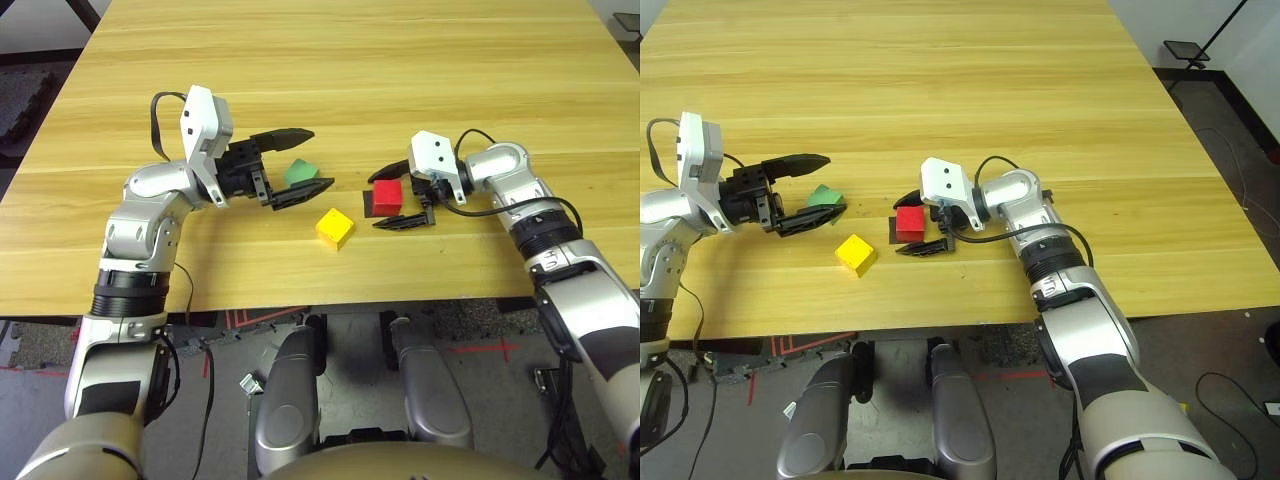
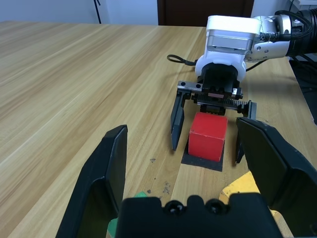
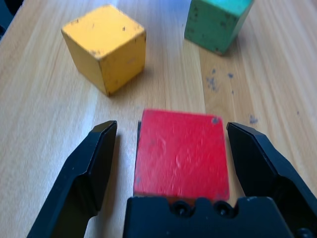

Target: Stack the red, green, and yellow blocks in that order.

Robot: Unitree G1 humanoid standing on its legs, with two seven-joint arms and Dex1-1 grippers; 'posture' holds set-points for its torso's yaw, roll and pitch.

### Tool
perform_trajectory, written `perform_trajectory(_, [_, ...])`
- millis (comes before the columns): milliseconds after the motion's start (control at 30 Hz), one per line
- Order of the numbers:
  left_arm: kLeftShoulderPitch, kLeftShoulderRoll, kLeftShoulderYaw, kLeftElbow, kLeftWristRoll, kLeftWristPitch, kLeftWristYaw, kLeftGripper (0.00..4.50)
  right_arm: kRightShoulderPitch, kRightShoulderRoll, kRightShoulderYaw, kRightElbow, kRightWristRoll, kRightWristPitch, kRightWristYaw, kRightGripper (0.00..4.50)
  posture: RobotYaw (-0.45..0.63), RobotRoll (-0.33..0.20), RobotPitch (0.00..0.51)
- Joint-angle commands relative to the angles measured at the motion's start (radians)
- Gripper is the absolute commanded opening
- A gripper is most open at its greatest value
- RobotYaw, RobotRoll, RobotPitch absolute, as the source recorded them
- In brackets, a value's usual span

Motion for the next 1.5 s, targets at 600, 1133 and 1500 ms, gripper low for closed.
perform_trajectory(600, [-0.006,0.001,-0.027,0.009,0.139,0.058,0.193,4.5,-0.004,-0.175,-0.122,-0.263,0.092,0.187,0.006,4.49,0.36,0.081,0.276])
perform_trajectory(1133, [0.015,-0.075,0.071,-0.6,0.091,0.893,0.841,4.5,0.168,-0.339,-0.209,-0.476,0.16,0.376,-0.075,4.49,0.36,0.1,0.29])
perform_trajectory(1500, [0.091,-0.143,-0.014,-0.678,0.09,0.941,0.898,4.5,0.162,-0.333,-0.203,-0.469,0.163,0.378,-0.105,4.49,0.34,0.097,0.284])
